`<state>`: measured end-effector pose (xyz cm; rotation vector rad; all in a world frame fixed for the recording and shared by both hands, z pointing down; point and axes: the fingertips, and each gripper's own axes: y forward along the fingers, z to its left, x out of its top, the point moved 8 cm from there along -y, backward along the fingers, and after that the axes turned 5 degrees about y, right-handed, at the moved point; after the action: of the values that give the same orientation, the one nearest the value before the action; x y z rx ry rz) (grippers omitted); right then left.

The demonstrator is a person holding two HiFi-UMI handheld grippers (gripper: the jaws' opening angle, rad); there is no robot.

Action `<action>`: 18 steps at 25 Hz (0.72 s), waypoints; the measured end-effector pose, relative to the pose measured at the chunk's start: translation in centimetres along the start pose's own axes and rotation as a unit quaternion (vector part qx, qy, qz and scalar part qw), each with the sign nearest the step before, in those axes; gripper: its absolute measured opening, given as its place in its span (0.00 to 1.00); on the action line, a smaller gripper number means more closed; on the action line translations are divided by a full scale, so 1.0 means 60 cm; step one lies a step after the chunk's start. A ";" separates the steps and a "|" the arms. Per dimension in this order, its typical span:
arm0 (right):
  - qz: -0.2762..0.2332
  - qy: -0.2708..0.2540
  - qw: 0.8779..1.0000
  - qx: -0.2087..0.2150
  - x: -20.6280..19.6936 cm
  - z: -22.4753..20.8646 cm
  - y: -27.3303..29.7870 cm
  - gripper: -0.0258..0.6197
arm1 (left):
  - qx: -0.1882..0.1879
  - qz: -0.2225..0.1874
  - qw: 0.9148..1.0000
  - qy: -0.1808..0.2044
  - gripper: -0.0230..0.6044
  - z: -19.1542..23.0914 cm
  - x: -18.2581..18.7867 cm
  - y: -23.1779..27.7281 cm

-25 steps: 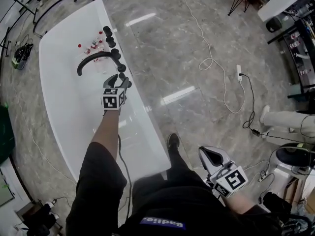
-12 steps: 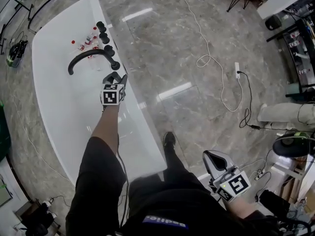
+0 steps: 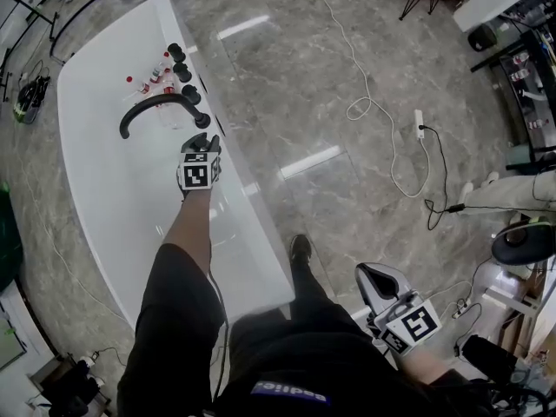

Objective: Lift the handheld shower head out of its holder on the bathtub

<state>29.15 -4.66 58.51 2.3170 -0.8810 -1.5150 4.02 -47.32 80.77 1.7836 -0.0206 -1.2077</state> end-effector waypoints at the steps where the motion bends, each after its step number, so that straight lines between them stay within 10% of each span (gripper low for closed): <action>1: -0.003 0.000 1.000 0.001 0.003 0.001 0.000 0.04 | 0.001 -0.001 1.000 0.000 0.22 -0.001 0.002 -0.006; 18: -0.047 -0.013 0.998 0.026 0.044 0.055 -0.024 0.04 | -0.002 -0.026 1.000 0.014 0.22 -0.001 0.053 -0.114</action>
<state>27.48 -4.69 54.39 2.4132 -0.8371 -1.5811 2.55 -45.04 73.73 1.8072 0.0437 -1.2179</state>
